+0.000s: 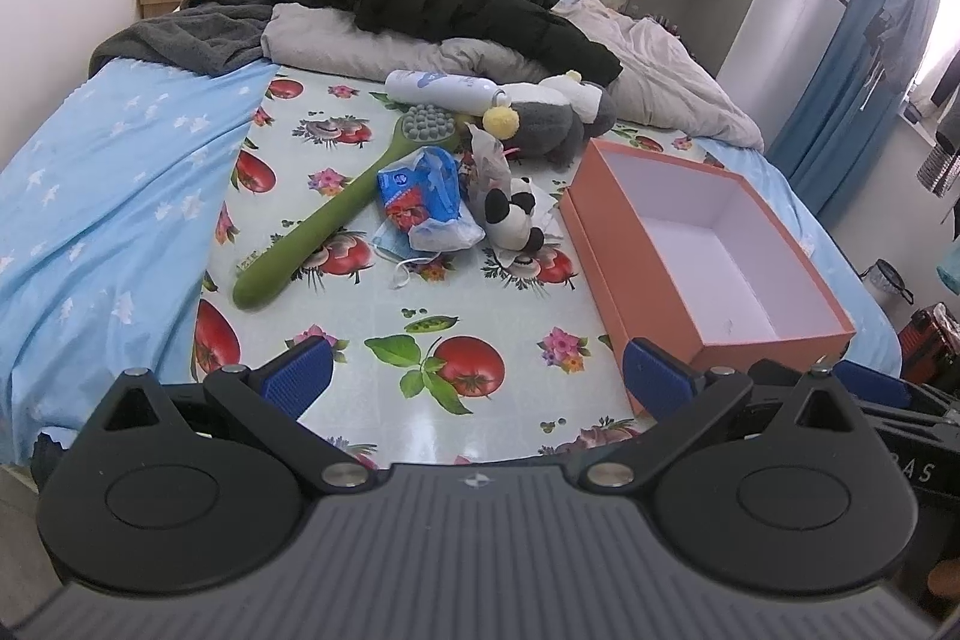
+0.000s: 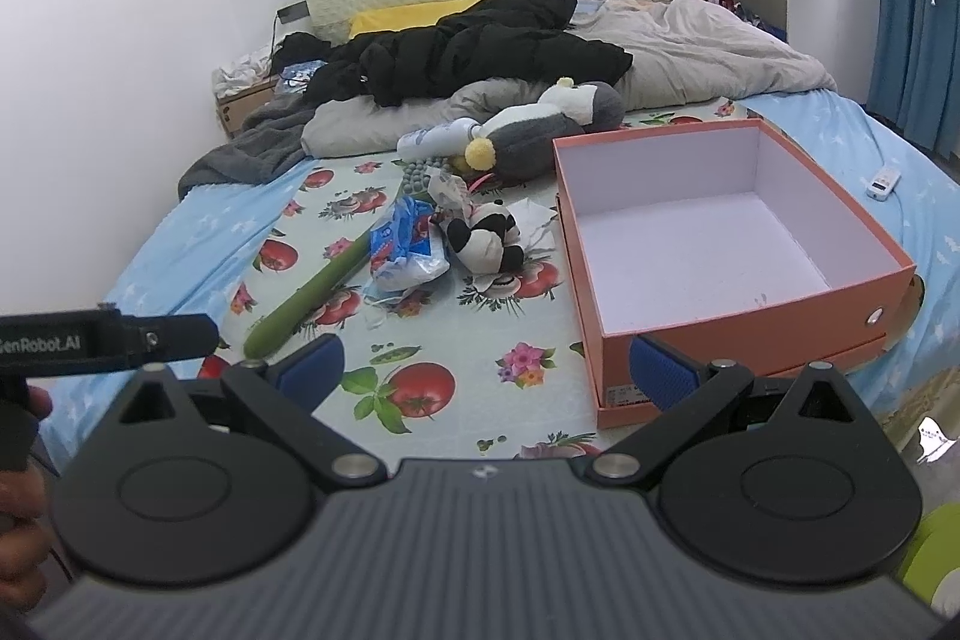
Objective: Organize soft objects
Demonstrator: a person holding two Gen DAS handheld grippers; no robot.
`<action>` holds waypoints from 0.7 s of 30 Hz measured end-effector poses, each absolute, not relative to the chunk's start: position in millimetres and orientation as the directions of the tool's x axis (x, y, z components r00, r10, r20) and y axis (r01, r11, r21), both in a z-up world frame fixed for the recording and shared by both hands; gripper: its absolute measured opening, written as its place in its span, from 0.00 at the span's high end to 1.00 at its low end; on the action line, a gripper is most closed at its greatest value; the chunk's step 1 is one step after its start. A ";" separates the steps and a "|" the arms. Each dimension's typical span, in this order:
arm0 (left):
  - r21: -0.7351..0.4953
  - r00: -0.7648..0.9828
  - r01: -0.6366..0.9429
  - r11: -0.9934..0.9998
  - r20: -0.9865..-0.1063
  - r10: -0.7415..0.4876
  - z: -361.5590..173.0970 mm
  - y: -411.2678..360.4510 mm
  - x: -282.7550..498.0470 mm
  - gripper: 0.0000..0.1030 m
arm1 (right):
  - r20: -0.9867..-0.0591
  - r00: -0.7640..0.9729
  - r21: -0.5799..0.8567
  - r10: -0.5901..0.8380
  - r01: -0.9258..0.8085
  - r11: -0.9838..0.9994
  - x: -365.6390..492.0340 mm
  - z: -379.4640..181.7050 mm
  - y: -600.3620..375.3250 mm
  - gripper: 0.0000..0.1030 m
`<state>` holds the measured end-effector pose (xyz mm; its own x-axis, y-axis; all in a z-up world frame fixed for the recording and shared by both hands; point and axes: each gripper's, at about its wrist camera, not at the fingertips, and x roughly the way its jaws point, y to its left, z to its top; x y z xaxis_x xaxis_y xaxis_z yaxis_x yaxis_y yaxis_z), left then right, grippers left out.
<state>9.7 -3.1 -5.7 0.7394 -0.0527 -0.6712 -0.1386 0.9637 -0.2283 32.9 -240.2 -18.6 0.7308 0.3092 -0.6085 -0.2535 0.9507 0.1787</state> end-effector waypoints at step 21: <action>-0.240 0.708 -0.142 0.960 -0.703 -0.072 -35.3 2.1 35.7 0.00 | -0.648 0.695 0.183 0.312 -0.256 0.949 52.4 -47.6 -240.0 0.00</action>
